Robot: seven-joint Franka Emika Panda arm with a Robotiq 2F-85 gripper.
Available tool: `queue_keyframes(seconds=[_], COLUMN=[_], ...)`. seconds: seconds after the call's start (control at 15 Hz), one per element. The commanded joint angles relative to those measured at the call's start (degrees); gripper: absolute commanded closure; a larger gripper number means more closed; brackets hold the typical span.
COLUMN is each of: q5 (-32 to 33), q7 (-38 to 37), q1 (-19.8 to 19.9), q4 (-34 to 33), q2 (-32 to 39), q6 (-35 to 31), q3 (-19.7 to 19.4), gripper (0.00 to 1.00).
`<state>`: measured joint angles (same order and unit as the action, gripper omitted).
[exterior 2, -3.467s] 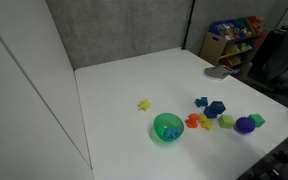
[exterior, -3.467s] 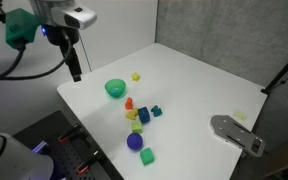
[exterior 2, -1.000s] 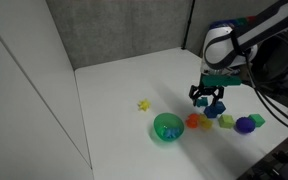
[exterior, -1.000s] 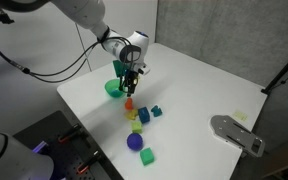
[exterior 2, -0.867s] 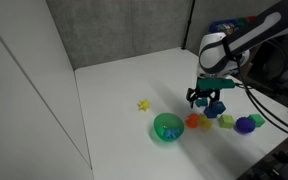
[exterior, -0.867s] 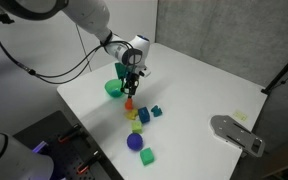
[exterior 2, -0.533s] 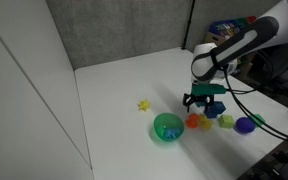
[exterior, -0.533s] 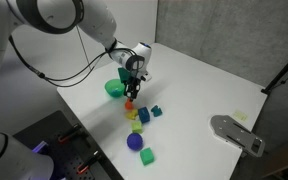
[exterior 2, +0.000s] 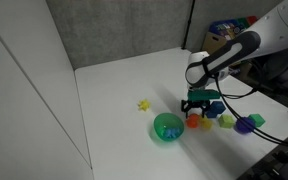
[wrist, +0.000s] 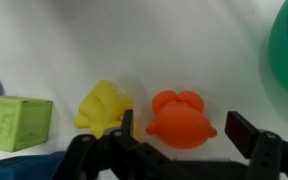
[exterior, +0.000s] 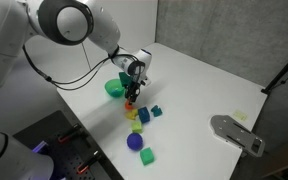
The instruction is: Put the orange plastic toy in the green bowl
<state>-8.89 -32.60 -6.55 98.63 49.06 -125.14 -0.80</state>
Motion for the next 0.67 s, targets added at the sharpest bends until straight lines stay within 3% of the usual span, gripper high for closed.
queue_keyframes(seconds=[0.0,0.2,0.27,0.47,0.6], q5=[-1.11,-1.36,-1.48,-1.45,-1.21], q7=[-1.35,-1.34,-1.20,-1.51,-1.83], q1=[-0.63,-0.22,-0.11,-0.55,-1.20], q4=[-3.30,-3.95,-4.03,-4.84,-5.32], q2=[1.83,1.03,0.31,-1.66,-3.28], q6=[3.29,4.95,5.58,6.97,7.51], q3=[-0.95,-0.97,-0.92,-0.92,-0.77], gripper=[0.39,0.61,0.61,0.77,0.79])
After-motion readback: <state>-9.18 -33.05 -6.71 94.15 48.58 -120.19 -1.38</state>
